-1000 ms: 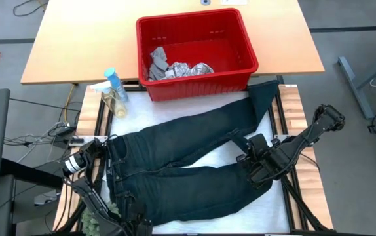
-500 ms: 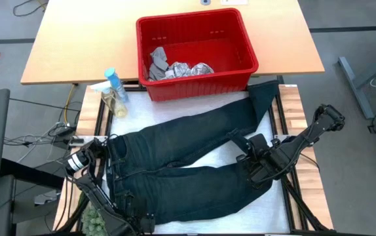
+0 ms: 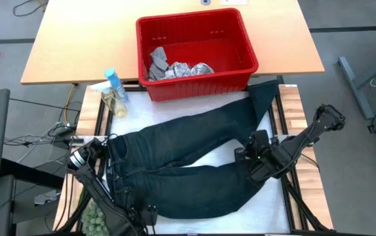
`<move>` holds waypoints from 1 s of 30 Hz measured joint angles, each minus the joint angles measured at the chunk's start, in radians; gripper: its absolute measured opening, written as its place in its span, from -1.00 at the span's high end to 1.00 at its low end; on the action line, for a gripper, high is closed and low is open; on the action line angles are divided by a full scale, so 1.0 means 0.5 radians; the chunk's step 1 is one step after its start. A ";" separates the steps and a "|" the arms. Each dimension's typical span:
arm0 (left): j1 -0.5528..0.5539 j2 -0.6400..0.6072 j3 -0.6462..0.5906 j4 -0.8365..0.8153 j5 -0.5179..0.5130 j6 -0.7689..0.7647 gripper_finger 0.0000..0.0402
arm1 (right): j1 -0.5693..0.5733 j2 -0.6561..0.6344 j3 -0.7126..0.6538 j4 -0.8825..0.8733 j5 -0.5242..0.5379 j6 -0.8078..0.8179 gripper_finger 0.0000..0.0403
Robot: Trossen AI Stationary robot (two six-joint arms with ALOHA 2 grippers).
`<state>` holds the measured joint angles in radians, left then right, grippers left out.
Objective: Fold Laundry from Bin
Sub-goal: Fold the blue jeans
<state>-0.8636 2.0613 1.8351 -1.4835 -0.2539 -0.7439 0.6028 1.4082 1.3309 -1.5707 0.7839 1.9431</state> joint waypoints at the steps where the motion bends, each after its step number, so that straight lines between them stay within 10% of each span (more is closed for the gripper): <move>1: 0.009 0.000 0.025 -0.060 -0.017 -0.004 1.00 | -0.025 -0.001 0.037 0.000 0.052 -0.040 0.90; 12: 0.116 -0.149 0.092 -0.178 -0.186 -0.209 1.00 | -0.630 -0.002 0.392 0.000 0.513 -0.741 0.91; 30: 0.476 -0.503 0.073 -0.173 -0.439 -0.421 1.00 | -1.960 -0.020 0.452 0.000 0.418 -2.159 0.92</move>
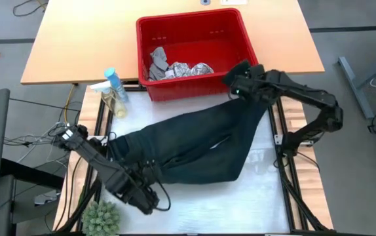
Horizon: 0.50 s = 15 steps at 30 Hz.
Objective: Fold Laundry from Bin
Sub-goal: Fold the blue jeans
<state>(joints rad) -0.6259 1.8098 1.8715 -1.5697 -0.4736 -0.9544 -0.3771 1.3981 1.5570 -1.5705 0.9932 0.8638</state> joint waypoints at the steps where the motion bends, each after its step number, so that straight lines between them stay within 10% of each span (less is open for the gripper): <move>1: 0.025 -0.010 -0.025 0.001 -0.008 0.000 1.00 | -0.058 -0.001 0.000 -0.001 0.000 -0.040 0.92; 15: 0.421 -0.504 -0.734 -0.002 -0.039 -0.072 1.00 | -0.767 -0.008 -0.001 0.000 0.061 -0.259 0.92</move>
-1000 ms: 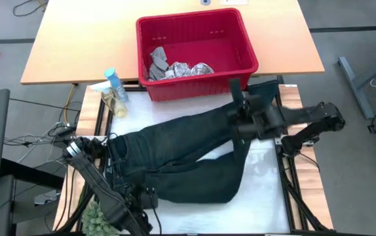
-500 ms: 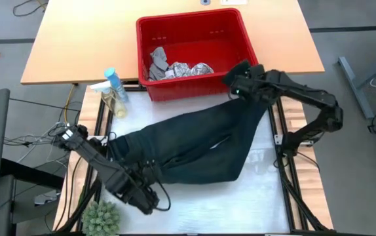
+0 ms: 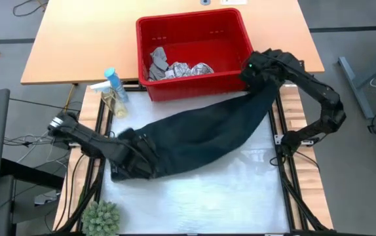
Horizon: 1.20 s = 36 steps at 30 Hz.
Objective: Fold Laundry from Bin
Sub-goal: Fold the blue jeans
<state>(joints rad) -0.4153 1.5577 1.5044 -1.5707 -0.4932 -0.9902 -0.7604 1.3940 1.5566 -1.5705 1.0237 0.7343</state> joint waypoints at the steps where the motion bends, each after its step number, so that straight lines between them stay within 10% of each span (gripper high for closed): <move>1: 0.029 -0.069 -0.049 0.001 -0.025 -0.009 1.00 | -0.030 0.000 0.000 0.006 -0.001 -0.003 0.92; 16: 0.575 -0.899 -0.744 0.130 0.050 0.214 1.00 | -0.131 0.209 0.000 0.204 -0.076 -0.035 0.90; 36: 0.808 -0.919 -0.682 0.447 0.191 0.755 1.00 | -0.062 0.174 0.416 -0.001 0.161 -0.494 0.91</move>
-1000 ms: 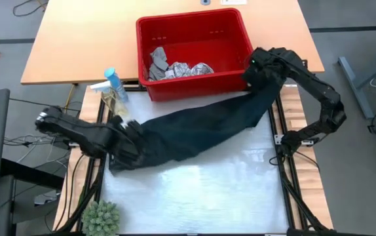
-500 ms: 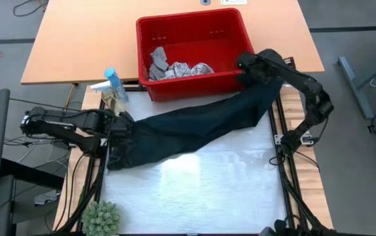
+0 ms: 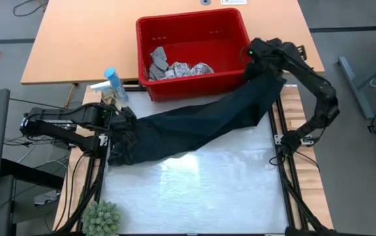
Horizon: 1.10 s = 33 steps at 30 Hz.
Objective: Fold Laundry from Bin
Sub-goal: Fold the blue jeans
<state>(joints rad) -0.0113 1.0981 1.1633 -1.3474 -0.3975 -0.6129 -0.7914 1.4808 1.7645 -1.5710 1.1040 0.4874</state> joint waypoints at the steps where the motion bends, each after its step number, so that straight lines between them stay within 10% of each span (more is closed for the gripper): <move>1: 0.000 0.000 0.000 -0.001 -0.004 -0.001 1.00 | 0.020 -0.029 0.022 0.001 0.002 -0.036 0.91; 33: 0.000 0.001 0.000 -0.028 0.197 0.228 0.96 | -0.425 -0.621 -0.847 -0.004 -0.683 -0.069 0.91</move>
<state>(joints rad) -0.0113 1.0985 1.1633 -1.3613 -0.2991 -0.4988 -1.0038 1.1706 1.3410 -1.5729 0.7626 0.4531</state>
